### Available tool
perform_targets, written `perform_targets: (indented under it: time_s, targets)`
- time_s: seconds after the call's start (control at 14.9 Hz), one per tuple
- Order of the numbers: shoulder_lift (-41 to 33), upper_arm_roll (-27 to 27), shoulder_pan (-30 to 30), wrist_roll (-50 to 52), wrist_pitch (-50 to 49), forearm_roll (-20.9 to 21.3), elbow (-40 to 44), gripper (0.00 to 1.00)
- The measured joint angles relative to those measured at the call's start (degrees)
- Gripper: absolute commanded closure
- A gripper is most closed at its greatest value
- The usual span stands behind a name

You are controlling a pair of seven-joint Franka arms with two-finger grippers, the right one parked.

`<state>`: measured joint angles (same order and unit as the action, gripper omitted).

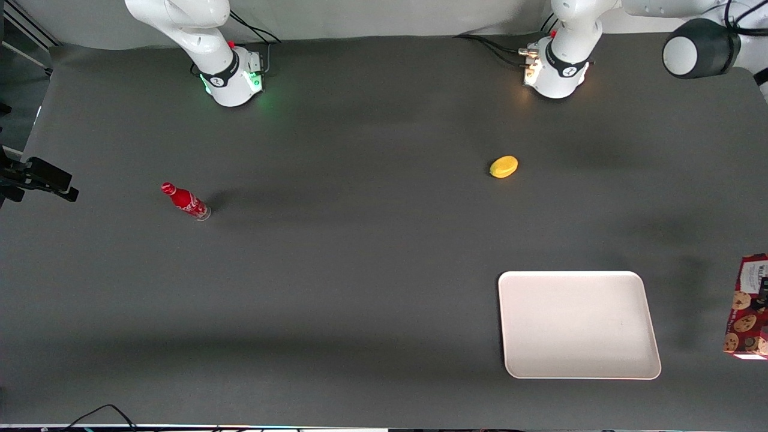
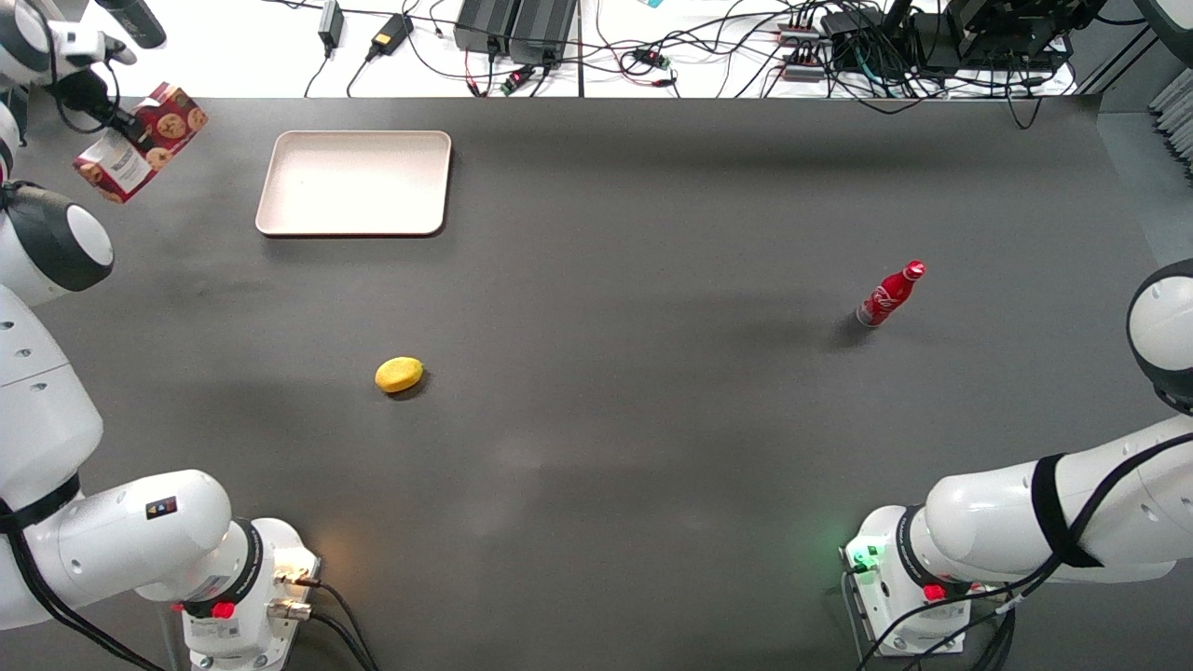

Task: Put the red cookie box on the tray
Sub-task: 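Lift the cookie box with the left gripper and carry it over the tray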

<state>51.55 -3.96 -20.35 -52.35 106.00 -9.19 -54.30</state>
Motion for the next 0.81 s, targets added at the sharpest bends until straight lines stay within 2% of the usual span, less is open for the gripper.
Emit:
perform_targets:
  time_s: [0.2,0.4,0.61,0.81]
  targets:
    - [-4.25,0.37,5.61,14.95,-8.55,-0.05,0.5,1.0]
    - [-7.44,0.44,12.95,29.88,-12.05,0.22,0.6,1.0]
    - [-7.84,0.31,19.28,38.29,-10.2,4.3,0.09,1.0]
    - [-7.38,-0.15,20.74,39.44,-0.92,5.81,-4.81,1.0]
